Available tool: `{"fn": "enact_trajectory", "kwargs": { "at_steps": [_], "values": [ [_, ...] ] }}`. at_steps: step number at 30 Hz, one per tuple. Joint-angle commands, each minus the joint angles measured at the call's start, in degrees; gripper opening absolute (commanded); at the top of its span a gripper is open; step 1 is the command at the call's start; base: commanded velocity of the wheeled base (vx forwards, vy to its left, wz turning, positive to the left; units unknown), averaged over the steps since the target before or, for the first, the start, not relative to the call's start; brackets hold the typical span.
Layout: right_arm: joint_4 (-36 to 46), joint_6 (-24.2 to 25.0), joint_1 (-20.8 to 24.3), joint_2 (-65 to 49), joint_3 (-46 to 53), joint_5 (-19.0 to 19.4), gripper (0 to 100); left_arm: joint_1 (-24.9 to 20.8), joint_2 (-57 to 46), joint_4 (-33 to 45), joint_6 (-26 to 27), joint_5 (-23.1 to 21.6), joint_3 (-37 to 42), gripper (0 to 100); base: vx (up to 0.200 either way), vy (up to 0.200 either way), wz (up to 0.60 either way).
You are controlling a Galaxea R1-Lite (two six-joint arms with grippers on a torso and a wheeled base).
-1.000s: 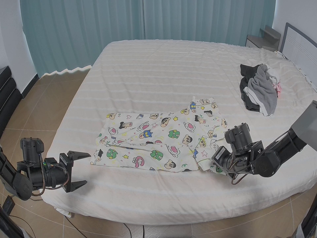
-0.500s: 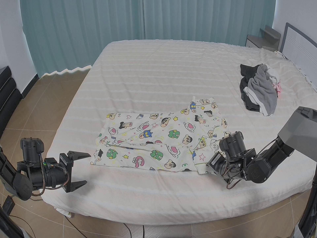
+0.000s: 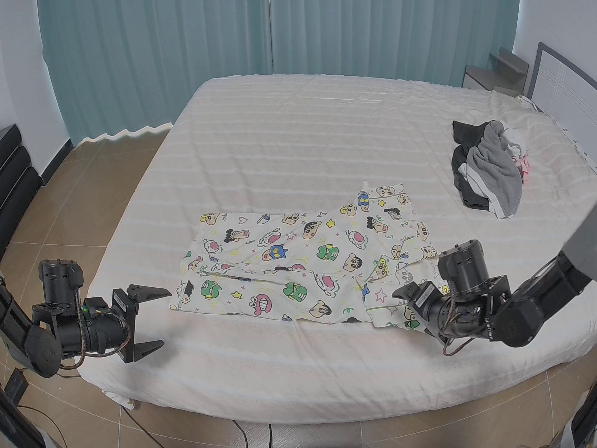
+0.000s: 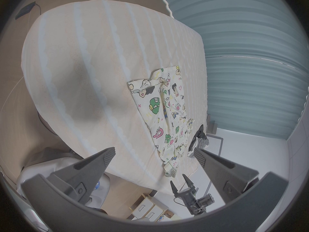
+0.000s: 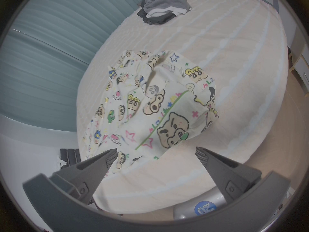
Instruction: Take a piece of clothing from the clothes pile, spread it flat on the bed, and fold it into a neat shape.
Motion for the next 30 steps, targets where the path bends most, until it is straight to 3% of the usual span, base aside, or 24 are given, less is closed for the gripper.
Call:
{"fn": "enact_trajectory", "kwargs": {
  "at_steps": [1, 3, 4, 5, 6, 7, 11, 17, 19, 20, 22, 30],
  "values": [
    [-0.01, -2.11, -1.50, -14.55, 6.16, 2.95, 100, 0.03, 0.18, -0.03, -0.02, 0.00, 0.00, 100, 0.000, 0.000, 0.00],
    [-0.01, -2.11, -1.50, -14.55, 6.16, 2.95, 100, 0.03, 0.18, -0.03, -0.02, 0.00, 0.00, 100, 0.000, 0.000, 0.00],
    [0.25, -7.12, -6.77, -19.38, 7.22, 9.98, 100, 0.03, 0.18, -0.03, -0.02, 0.00, 0.00, 100, 0.000, 0.000, 0.00],
    [0.25, -7.12, -6.77, -19.38, 7.22, 9.98, 100, 0.03, 0.18, -0.03, -0.02, 0.00, 0.00, 100, 0.000, 0.000, 0.00],
    [0.25, -9.67, -11.17, -20.53, 7.66, 16.40, 100, 0.03, 0.18, -0.03, -0.02, 0.00, 0.00, 100, 0.000, 0.000, 0.00],
    [0.25, -10.72, -13.63, -20.26, 7.66, 19.47, 100, 0.03, 0.18, -0.03, -0.02, 0.00, 0.00, 100, 0.000, 0.000, 0.00],
    [-0.10, -15.29, -19.78, -15.17, 7.13, 26.07, 100, -0.06, 0.18, -0.03, -0.02, 0.00, 0.00, 100, 0.000, 0.000, 0.00],
    [-7.13, -21.36, -22.68, -3.56, 6.34, 26.86, 100, -0.15, 0.27, -0.03, -0.02, 0.00, 0.00, 100, 0.000, 0.000, 0.00],
    [-7.13, -21.36, -22.68, -3.56, 6.34, 26.86, 100, -0.15, 0.27, -0.03, -0.02, 0.00, 0.00, 100, 0.000, 0.000, 0.00],
    [-14.16, -21.18, -22.51, 1.01, 6.25, 28.26, 100, -0.15, 0.36, -0.03, -0.02, 0.00, 0.00, 100, 0.000, 0.000, 0.00],
    [-17.06, -21.36, -22.24, 3.38, 6.16, 29.23, 100, -0.15, 0.45, -0.03, -0.02, 0.00, 0.00, 100, 0.000, 0.000, 0.00],
    [-21.46, -21.80, -22.59, 8.92, 4.23, 34.06, 100, -0.23, 0.62, -0.03, 0.25, 0.00, 0.27, 100, 0.000, 0.000, 0.00]
  ]
}}
